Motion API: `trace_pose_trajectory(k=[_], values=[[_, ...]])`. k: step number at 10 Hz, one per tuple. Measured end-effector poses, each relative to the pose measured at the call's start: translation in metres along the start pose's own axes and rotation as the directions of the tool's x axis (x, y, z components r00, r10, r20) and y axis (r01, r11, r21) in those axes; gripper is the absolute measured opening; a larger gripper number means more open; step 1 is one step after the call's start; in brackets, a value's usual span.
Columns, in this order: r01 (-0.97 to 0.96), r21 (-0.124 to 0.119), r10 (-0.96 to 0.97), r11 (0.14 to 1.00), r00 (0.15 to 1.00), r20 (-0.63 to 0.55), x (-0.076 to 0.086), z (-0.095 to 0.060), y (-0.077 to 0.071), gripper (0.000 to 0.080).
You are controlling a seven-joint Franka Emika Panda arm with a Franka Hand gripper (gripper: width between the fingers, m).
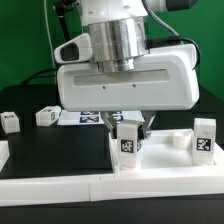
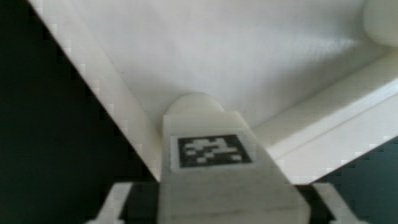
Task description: Assemble square table
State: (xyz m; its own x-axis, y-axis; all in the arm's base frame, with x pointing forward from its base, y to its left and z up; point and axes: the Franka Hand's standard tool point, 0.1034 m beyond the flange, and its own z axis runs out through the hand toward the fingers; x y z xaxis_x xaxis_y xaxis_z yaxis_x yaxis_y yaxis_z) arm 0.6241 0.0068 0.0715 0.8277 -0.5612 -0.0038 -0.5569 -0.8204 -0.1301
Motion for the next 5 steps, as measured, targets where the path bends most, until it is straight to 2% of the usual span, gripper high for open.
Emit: trace_pose_trajectory(k=[2,3,4,5], values=[[-0.246,0.009,0.246,0.969,0.969,0.007,0.0010,0.0004,0.0013,0.0292],[-0.410,-0.005,0.410,0.912,0.912,0.026,-0.0029,0.0011,-0.0004,0.0292],[-0.585,-0.003,0.584,0.811,0.810,0.046,-0.0034,0.0019,-0.0017,0.0292],[-0.713,0.015,0.710,0.701,0.699,0.082,-0.0015,0.0023,-0.0013,0.0292]])
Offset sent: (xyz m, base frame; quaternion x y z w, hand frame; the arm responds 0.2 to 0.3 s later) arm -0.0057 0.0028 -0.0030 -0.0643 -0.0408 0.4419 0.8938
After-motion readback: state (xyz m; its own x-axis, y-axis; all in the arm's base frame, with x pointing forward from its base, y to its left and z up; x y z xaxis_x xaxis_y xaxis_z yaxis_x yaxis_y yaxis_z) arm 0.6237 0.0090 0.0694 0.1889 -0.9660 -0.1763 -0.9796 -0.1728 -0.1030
